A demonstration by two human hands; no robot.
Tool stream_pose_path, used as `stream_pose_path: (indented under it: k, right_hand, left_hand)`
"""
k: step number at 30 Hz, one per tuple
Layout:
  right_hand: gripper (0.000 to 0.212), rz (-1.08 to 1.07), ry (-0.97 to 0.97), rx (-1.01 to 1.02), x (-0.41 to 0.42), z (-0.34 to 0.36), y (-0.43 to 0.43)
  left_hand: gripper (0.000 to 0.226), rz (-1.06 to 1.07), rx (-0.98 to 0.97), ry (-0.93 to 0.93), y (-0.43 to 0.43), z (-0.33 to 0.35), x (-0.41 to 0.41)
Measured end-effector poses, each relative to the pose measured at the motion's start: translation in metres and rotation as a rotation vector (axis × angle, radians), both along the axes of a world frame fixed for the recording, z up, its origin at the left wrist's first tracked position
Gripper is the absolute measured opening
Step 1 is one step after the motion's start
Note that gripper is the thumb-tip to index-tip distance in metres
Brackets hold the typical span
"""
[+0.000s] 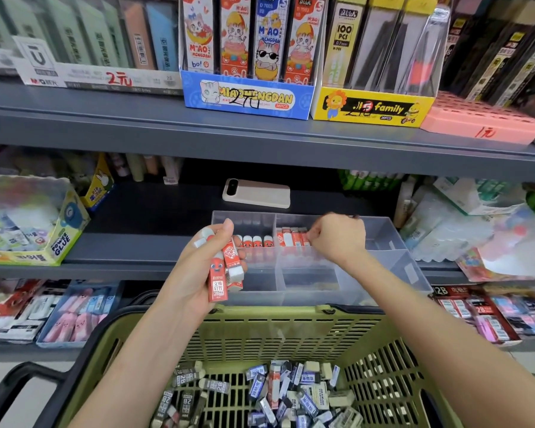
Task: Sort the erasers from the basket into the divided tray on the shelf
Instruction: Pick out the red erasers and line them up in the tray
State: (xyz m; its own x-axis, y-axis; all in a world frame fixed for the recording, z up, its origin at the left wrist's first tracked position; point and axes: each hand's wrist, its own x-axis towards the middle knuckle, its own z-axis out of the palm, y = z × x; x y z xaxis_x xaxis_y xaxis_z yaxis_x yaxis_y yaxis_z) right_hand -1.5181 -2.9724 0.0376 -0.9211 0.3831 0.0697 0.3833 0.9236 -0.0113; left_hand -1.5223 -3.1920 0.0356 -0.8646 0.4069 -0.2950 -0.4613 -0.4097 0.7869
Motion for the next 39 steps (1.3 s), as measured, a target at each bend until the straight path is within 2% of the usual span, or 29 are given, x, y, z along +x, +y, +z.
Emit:
stream_pose_path:
  k: [1, 2, 3, 5, 6, 7, 8, 11, 13, 19, 21, 24, 26, 28, 29, 32, 36, 39]
  right_hand:
    - [0.03, 0.023, 0.079, 0.038, 0.006, 0.004, -0.004]
    - [0.033, 0.06, 0.179, -0.024, 0.013, 0.009, -0.012]
    - [0.037, 0.103, 0.27, -0.217, 0.022, 0.013, -0.023]
    - [0.041, 0.221, 0.349, -0.778, 0.039, 0.024, -0.051]
    - [0.039, 0.272, 0.34, -0.938, 0.047, 0.029, -0.066]
    - [0.035, 0.298, 0.322, -1.003, 0.053, 0.031, -0.078]
    - [0.031, 0.31, 0.302, -1.012, 0.057, 0.032, -0.087]
    - [0.023, 0.335, 0.325, -0.81, 0.062, 0.031, -0.1]
    - [0.017, 0.349, 0.352, -0.806, 0.064, 0.03, -0.101]
    - [0.007, 0.215, 0.56, -1.238, 0.051, 0.043, -0.061]
    - [0.01, 0.165, 0.598, -1.192, 0.044, 0.046, -0.032]
    - [0.022, 0.075, 0.523, -0.797, 0.029, 0.036, 0.013]
    - [0.012, 0.024, 0.396, -0.632, 0.018, 0.026, 0.034]
    - [0.031, -0.031, 0.257, -0.593, 0.007, 0.017, 0.045]
    - [0.033, -0.037, 0.187, -0.569, 0.003, 0.016, 0.046]
    - [0.023, 0.014, 0.041, -0.478, -0.008, 0.013, 0.045]
    - [0.011, 0.04, -0.028, -0.354, -0.019, 0.01, 0.034]
    - [0.016, 0.027, 0.033, -0.222, -0.019, -0.002, 0.026]
  left_hand:
    - [0.028, 0.0, 0.013, -0.011, 0.001, 0.001, 0.0]
    - [0.029, 0.009, 0.03, -0.025, 0.003, 0.002, 0.0]
    - [0.031, 0.029, 0.048, -0.041, 0.005, 0.003, 0.001]
    - [0.034, 0.083, 0.052, -0.037, 0.009, 0.005, 0.002]
    - [0.034, 0.106, 0.018, -0.001, 0.011, 0.006, 0.004]
    - [0.034, 0.126, -0.021, 0.047, 0.013, 0.007, 0.005]
    - [0.034, 0.153, -0.053, 0.091, 0.014, 0.009, 0.008]
    - [0.034, 0.235, -0.101, 0.144, 0.017, 0.013, 0.013]
    - [0.032, 0.25, -0.145, 0.163, 0.017, 0.014, 0.014]
    - [0.039, 0.205, -0.199, 0.157, 0.004, 0.013, 0.012]
    - [0.036, 0.205, -0.175, 0.107, -0.001, 0.011, 0.009]
    - [0.038, 0.173, -0.169, 0.066, -0.002, 0.011, 0.007]
    - [0.038, 0.139, -0.161, 0.055, 0.001, 0.012, 0.006]
    - [0.038, 0.123, -0.164, 0.06, 0.005, 0.012, 0.006]
    - [0.039, 0.118, -0.169, 0.064, 0.007, 0.011, 0.005]
    - [0.042, 0.108, -0.178, 0.065, 0.012, 0.009, 0.005]
    - [0.039, 0.107, -0.18, 0.061, 0.012, 0.006, 0.002]
    - [0.04, 0.113, -0.175, 0.049, 0.014, 0.004, 0.001]
